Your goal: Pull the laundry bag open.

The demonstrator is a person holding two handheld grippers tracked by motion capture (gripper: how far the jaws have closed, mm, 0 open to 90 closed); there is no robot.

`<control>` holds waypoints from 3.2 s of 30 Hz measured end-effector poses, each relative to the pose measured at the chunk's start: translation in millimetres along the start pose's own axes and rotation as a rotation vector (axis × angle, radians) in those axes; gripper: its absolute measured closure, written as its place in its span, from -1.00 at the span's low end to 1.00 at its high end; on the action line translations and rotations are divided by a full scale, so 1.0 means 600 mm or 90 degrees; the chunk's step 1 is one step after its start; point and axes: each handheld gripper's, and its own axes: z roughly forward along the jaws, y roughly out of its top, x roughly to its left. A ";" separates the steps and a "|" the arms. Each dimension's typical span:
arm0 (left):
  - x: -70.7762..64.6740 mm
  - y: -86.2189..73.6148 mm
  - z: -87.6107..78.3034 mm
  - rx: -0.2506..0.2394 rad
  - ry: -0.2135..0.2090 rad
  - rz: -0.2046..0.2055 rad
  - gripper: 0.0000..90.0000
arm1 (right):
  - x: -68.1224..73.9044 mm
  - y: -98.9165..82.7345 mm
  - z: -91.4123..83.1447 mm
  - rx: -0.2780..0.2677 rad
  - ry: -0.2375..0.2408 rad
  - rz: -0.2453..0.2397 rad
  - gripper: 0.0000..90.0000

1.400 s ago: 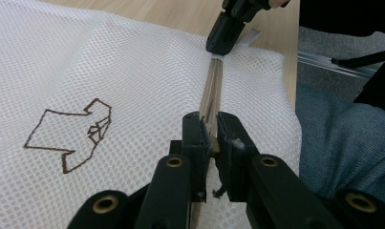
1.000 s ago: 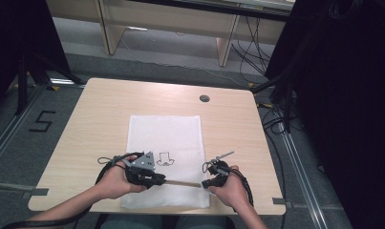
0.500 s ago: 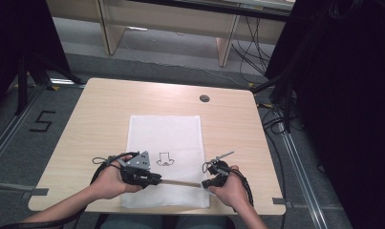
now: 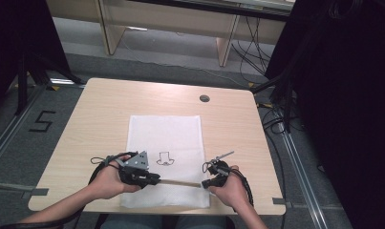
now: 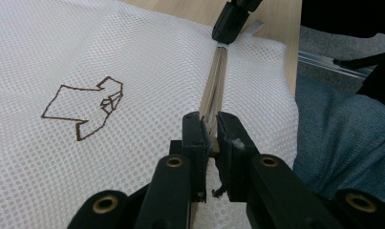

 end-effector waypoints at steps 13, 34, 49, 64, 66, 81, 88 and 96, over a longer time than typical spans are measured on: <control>0.000 -0.005 -0.009 -0.004 -0.001 -0.018 0.83 | 0.000 0.000 0.000 0.001 -0.002 -0.001 1.00; 0.004 -0.013 -0.025 0.002 0.012 -0.015 0.83 | 0.000 0.000 0.000 0.001 -0.001 -0.001 1.00; 0.007 -0.025 -0.042 -0.005 0.020 -0.028 0.83 | -0.001 0.001 0.000 0.004 -0.001 -0.002 1.00; 0.011 -0.039 -0.058 -0.008 0.027 -0.037 0.83 | -0.001 0.001 0.000 0.005 0.000 -0.002 1.00; 0.011 -0.041 -0.060 -0.014 0.025 -0.043 0.83 | -0.001 0.001 0.000 0.005 0.000 -0.001 1.00; 0.012 -0.056 -0.077 -0.023 0.028 -0.061 0.83 | -0.001 0.001 0.000 0.002 0.003 -0.010 1.00; 0.016 -0.060 -0.089 -0.024 0.042 -0.061 0.83 | -0.002 0.002 0.000 0.003 0.003 -0.011 1.00; 0.020 -0.070 -0.099 -0.025 0.041 -0.068 0.83 | -0.003 0.002 0.001 0.003 0.004 -0.013 1.00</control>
